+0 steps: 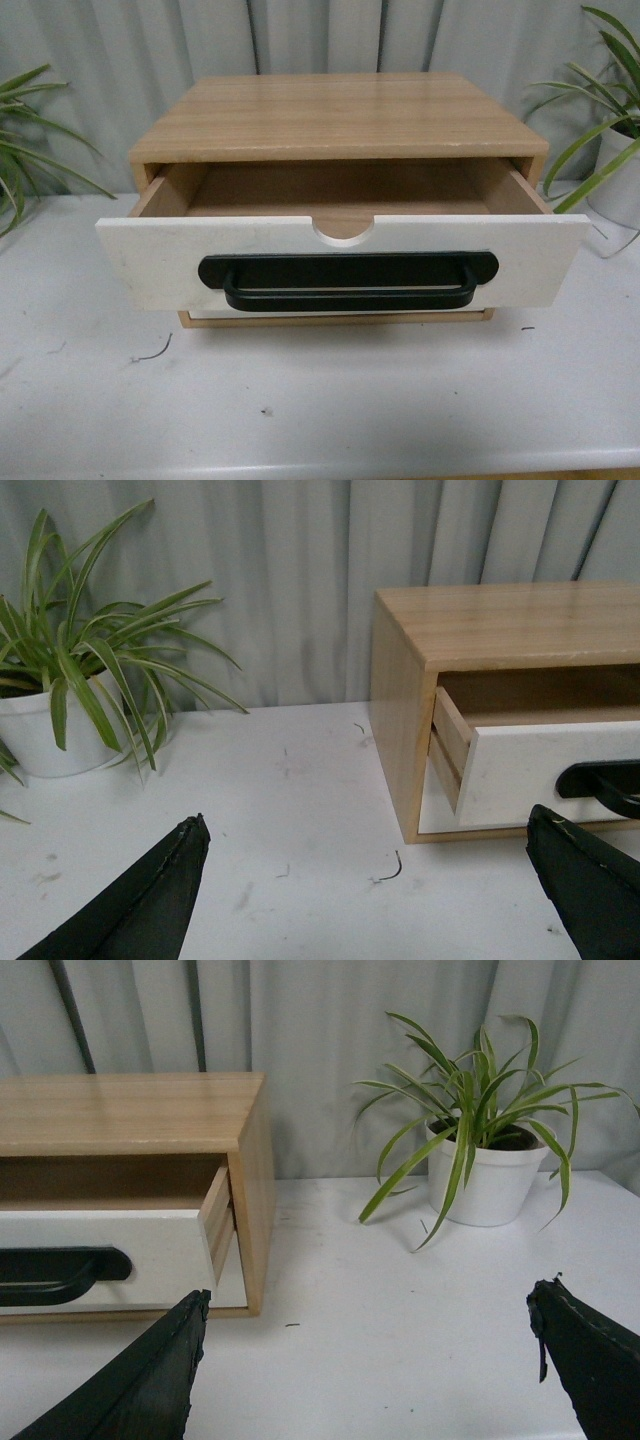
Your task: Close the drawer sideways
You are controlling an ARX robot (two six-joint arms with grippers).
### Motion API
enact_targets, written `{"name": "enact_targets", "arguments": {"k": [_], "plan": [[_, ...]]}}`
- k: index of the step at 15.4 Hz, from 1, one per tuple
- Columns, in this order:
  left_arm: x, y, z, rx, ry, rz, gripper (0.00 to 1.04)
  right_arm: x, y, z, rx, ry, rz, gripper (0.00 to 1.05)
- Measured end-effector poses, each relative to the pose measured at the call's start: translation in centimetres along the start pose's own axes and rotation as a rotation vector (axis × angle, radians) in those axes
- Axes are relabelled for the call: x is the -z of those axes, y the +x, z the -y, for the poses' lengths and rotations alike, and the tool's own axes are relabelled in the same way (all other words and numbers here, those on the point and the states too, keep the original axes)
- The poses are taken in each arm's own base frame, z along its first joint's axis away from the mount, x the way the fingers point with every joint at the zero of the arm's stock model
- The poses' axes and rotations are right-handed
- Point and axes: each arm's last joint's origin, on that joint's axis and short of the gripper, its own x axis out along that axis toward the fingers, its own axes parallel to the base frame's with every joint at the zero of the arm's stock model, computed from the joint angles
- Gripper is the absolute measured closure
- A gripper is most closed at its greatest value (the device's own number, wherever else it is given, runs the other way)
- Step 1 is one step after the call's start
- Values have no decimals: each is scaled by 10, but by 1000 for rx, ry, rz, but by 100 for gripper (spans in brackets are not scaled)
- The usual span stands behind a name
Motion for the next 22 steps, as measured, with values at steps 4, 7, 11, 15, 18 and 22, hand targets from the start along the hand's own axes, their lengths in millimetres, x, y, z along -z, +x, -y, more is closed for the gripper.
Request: {"name": "enact_targets", "arguments": {"k": [4,7,11,15,18,22], "plan": [[0,0,0,0,0,0,7,0,0,0,0,0,0,6],[0,0,0,0,0,0,7,0,0,0,0,0,0,6],[0,0,0,0,0,0,7,0,0,0,0,0,0,6],[0,0,0,0,0,0,7,0,0,0,0,0,0,6],[0,0,0,0,0,0,7,0,0,0,0,0,0,6],[0,0,0,0,0,0,7,0,0,0,0,0,0,6]]}}
